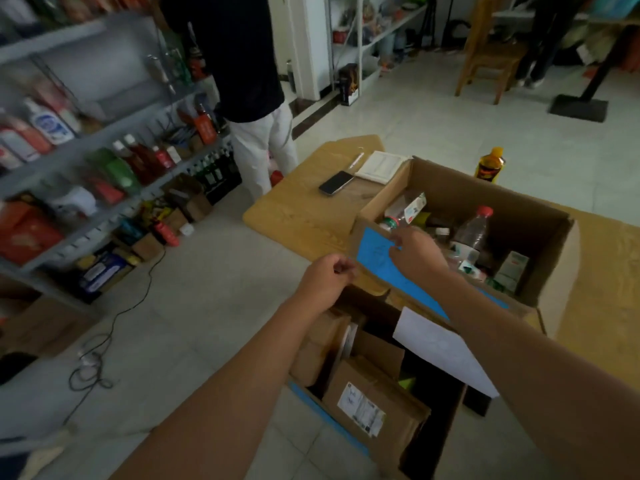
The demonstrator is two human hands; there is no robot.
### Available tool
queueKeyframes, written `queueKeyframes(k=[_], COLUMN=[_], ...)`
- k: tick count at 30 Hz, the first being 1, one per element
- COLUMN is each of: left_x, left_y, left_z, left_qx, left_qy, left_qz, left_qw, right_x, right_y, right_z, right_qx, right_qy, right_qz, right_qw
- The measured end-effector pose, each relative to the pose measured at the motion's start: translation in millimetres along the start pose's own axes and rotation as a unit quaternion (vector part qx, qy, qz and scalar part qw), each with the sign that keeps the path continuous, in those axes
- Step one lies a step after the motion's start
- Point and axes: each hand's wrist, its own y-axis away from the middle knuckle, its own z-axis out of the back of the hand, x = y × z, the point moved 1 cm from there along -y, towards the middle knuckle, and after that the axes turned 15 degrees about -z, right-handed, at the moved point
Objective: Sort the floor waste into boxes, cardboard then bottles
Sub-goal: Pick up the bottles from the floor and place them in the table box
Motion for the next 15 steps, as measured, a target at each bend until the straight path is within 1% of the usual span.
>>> queueKeyframes(k=[2,6,8,11,15], left_x=[26,88,121,177,246], left_y=[33,116,164,238,329], left_z=[29,101,137,181,215], left_qx=[-0.032,-0.109,-0.143,-0.173,-0.216], left_qy=[0.013,0.047,0.044,0.034,0.061], left_qz=[0.012,0.045,0.064,0.102,0.154], left_qw=[0.999,0.992,0.987,0.979,0.962], right_x=[27,102,140,188,227], right_y=[20,70,100,149,214], right_z=[-19,-69,-107,-177,-273], right_qx=[-0.008,-0.016,0.007,0.069,0.134], right_qy=[-0.006,0.010,0.021,0.055,0.119], right_qz=[0.010,0.064,0.077,0.109,0.138], right_qw=[1.000,0.998,0.997,0.990,0.974])
